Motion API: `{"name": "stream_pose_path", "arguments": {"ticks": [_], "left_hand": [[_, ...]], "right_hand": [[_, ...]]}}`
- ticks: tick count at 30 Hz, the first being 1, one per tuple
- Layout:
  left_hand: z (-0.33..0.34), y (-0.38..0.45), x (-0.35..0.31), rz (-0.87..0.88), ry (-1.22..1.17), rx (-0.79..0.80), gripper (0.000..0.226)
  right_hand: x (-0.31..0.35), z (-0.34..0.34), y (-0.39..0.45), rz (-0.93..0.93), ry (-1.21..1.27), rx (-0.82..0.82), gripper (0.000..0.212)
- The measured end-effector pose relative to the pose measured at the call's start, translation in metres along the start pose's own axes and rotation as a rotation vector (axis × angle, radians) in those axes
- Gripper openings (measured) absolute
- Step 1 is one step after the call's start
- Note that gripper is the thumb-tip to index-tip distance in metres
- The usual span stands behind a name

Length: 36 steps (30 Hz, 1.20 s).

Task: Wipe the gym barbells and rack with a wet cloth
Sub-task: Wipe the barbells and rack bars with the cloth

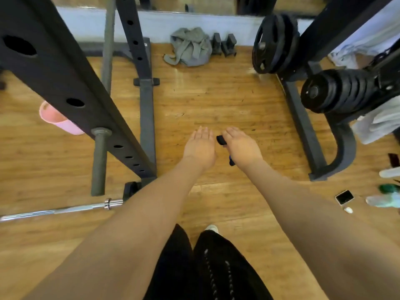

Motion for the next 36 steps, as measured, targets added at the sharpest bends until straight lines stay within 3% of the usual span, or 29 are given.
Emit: {"name": "stream_pose_path", "arguments": {"ticks": [8,14,25,29,36], "left_hand": [[-0.042,0.093,-0.025,-0.078,-0.020,0.029,0.061],[-0.096,0.202,-0.014,-0.108,-0.050,0.014,0.060],[-0.220,0.394,-0.009,-0.169,-0.061,-0.002,0.064],[-0.266,0.463,0.000,-0.265,-0.212,-0.101,0.059],[-0.327,0.549,0.028,-0.315,-0.321,-0.121,0.061]], "right_hand": [[-0.083,-0.021,0.076,-0.065,-0.001,0.071,0.038],[-0.144,-0.048,0.167,-0.082,0.013,0.099,0.052],[-0.261,-0.124,0.355,-0.123,0.036,0.110,0.053],[-0.301,-0.163,0.434,-0.212,-0.004,0.091,0.068],[-0.335,-0.205,0.552,-0.287,-0.049,0.140,0.065]]}}
Point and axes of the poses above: each hand's wrist, its own y-axis towards the middle knuckle, its own z-axis out of the palm, x = y × z, the point moved 3 cm from there along y, towards the middle knuckle, and after that the axes turned 9 degrees about x, right-handed, at the moved point
